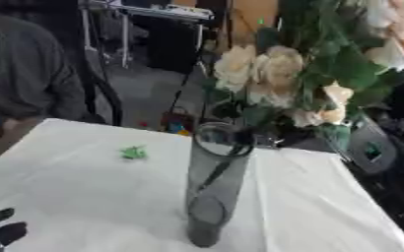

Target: Arrange flowers into the vase.

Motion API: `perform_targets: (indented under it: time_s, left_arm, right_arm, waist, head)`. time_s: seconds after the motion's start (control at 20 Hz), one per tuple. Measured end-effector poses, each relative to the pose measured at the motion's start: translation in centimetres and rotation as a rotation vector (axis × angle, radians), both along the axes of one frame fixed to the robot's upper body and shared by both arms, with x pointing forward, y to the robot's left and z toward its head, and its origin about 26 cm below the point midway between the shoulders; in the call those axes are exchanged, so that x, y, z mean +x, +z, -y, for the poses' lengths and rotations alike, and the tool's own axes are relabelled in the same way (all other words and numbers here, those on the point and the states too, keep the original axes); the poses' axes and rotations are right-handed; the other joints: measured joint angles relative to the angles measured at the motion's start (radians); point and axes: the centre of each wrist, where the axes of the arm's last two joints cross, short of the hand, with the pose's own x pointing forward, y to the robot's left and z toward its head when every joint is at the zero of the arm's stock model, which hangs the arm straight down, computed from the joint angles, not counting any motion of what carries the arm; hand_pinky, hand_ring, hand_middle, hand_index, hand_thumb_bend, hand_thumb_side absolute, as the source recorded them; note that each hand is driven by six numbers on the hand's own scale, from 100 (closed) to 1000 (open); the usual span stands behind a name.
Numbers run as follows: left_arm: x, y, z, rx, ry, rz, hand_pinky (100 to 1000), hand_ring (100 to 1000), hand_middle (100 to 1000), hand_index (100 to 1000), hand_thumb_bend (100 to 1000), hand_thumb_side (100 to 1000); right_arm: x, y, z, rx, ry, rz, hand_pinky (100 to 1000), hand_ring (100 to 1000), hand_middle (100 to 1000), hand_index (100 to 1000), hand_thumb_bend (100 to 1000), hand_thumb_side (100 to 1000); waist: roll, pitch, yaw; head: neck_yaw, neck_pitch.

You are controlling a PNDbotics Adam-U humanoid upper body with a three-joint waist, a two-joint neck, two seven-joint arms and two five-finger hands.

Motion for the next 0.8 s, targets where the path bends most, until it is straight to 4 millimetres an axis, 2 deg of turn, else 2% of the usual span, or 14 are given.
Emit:
perform_targets:
  time_s: [0.5, 0.6, 0.65, 0.7, 0.8]
  left_arm:
    - [0.0, -0.01, 0.0, 0.0, 0.0, 0.0, 831, 764, 798, 826, 888, 653]
    - [0.0, -0.01, 0.0, 0.0, 0.0, 0.0, 831, 764, 798, 826, 888, 653]
    - [0.0, -0.01, -0.01, -0.001, 0.0, 0.0, 831, 764, 798, 826, 888, 653]
    - [0.0, -0.01, -0.01, -0.001, 0.0, -0.001, 831, 764, 798, 826, 888, 653]
    - [0.01, -0.03, -0.01, -0.001, 0.0, -0.001, 831, 764, 798, 826, 889, 654]
  right_arm:
    - [-0.03, -0.31, 0.15, -0.002, -0.002, -0.007, 1000, 1000, 1000, 1000, 326, 852]
    - [-0.04, -0.31, 0.15, -0.004, 0.0, -0.007, 1000, 1000, 1000, 1000, 349, 846]
    - [-0.05, -0.3, 0.15, -0.006, 0.002, -0.007, 1000, 1000, 1000, 1000, 417, 840]
    - [-0.09, -0.26, 0.12, -0.009, 0.006, -0.007, 1000, 1000, 1000, 1000, 422, 837]
    - [-0.21, -0.13, 0.1, -0.019, 0.016, -0.005, 1000, 1000, 1000, 1000, 464, 795]
  waist:
    - [0.0, 0.0, -0.004]
    - [0.0, 0.0, -0.004]
    - [0.0, 0.0, -0.004]
    - [0.0, 0.0, -0.004]
    - [0.0, 0.0, -0.005]
  head:
    - [0.004, 0.0]
    - [0.004, 0.0]
    - [0.004, 0.0]
    - [0.005, 0.0]
    - [0.005, 0.0]
